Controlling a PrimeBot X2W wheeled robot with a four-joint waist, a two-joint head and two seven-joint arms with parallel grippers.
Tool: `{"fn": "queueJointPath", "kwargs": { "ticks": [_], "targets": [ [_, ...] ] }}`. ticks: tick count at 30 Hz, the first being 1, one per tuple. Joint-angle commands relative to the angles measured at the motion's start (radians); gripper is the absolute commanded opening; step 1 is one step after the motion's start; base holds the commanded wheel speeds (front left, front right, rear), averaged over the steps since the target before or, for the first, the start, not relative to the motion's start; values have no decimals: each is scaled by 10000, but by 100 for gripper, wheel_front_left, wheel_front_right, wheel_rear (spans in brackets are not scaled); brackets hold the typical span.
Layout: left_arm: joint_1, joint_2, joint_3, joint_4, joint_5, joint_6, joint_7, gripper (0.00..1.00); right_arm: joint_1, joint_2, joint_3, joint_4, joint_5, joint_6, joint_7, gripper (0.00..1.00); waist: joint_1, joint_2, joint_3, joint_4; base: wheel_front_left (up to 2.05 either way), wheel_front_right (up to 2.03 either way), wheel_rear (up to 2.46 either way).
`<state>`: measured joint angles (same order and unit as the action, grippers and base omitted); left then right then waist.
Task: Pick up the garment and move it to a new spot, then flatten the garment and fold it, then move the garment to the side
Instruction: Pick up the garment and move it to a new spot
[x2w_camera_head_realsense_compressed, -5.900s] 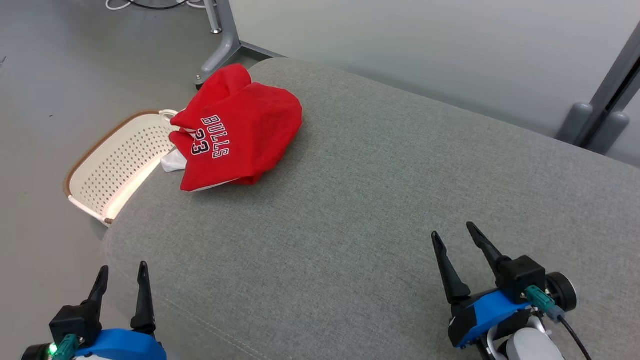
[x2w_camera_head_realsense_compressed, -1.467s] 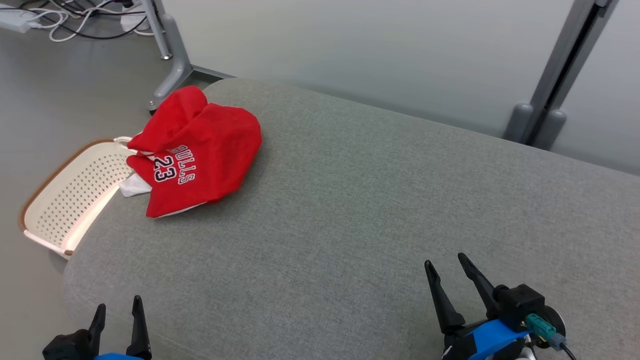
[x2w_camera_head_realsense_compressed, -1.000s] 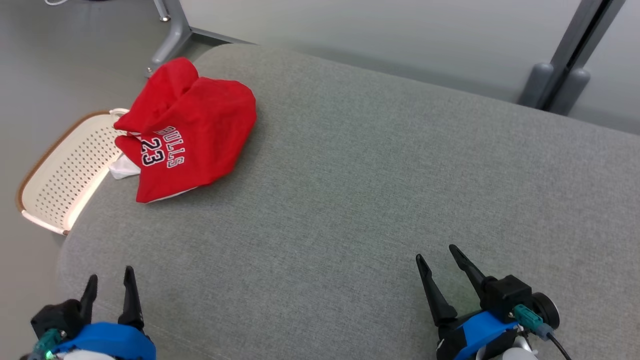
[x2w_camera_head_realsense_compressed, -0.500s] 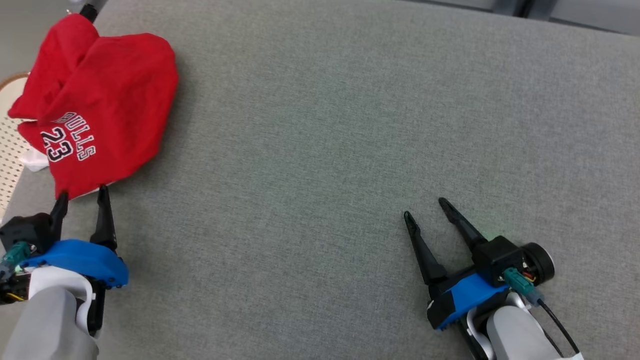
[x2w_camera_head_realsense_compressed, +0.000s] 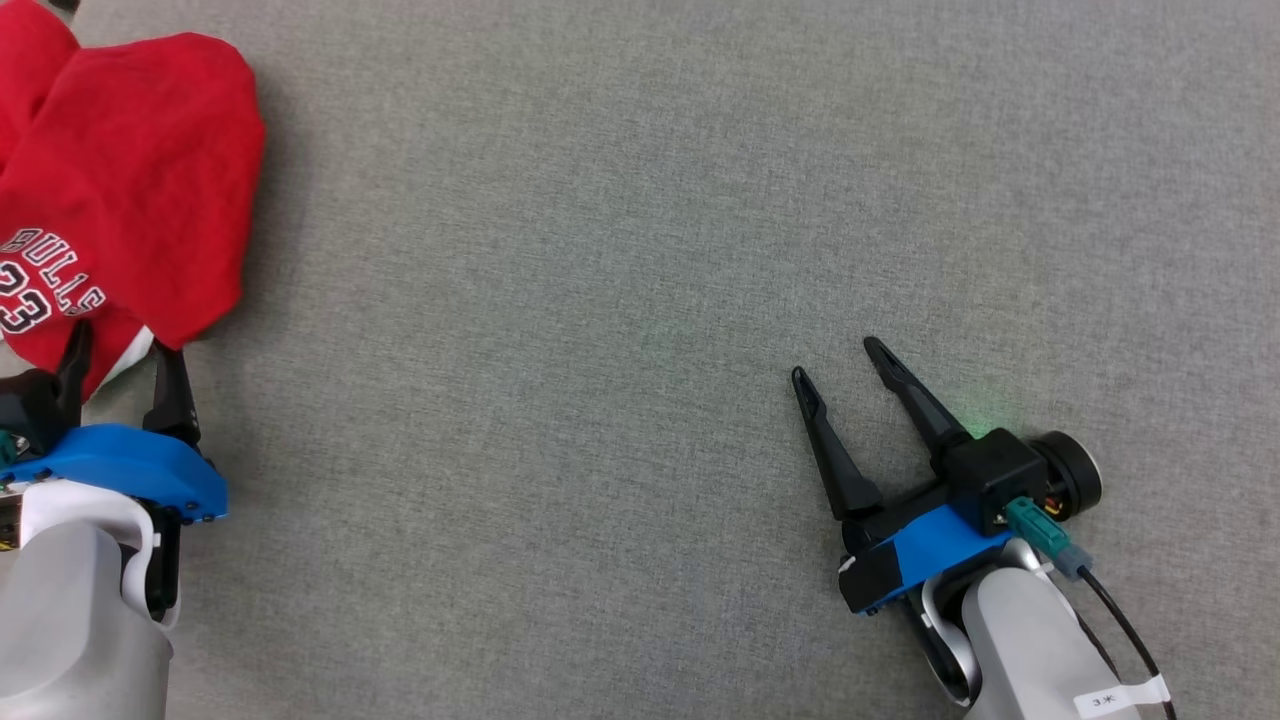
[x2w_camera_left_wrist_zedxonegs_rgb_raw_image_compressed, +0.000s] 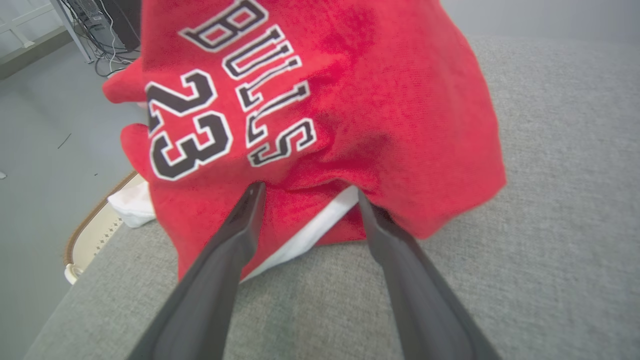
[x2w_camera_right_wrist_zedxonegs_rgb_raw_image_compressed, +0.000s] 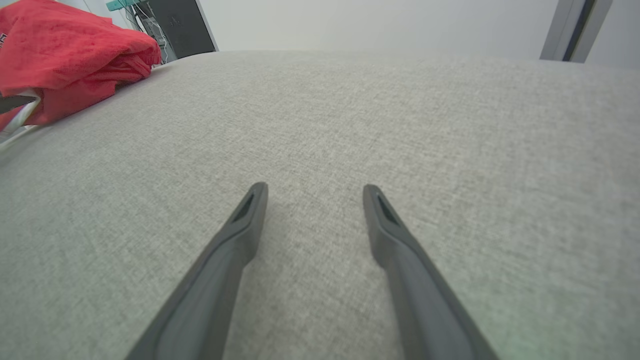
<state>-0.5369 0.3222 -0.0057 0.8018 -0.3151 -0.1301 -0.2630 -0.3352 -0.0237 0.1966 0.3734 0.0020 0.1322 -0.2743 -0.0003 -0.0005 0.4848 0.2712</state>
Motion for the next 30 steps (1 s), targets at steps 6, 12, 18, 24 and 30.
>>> {"fn": "queueJointPath", "kwargs": {
  "ticks": [6,12,18,24,30],
  "targets": [
    [-424,92,-184,21,-165,-11,-25,100,108,-540,-535,654,65,-37,190,100,3,5,325,-166,0,0,0],
    [-741,272,-149,51,-575,-11,-25,100,58,-591,-600,578,47,-40,216,100,3,5,691,-364,0,0,0],
    [-596,221,264,-522,-520,-11,-26,0,244,-598,-658,549,208,-73,216,100,3,5,621,-418,0,0,0],
    [-107,-38,844,-2022,-116,-11,-25,0,456,-530,-456,533,460,-71,187,100,3,5,26,-382,0,0,0],
    [255,-276,914,-3589,142,-11,-26,0,592,-334,-118,397,916,-24,132,100,3,5,-972,-476,0,0,0]
  ]
}}
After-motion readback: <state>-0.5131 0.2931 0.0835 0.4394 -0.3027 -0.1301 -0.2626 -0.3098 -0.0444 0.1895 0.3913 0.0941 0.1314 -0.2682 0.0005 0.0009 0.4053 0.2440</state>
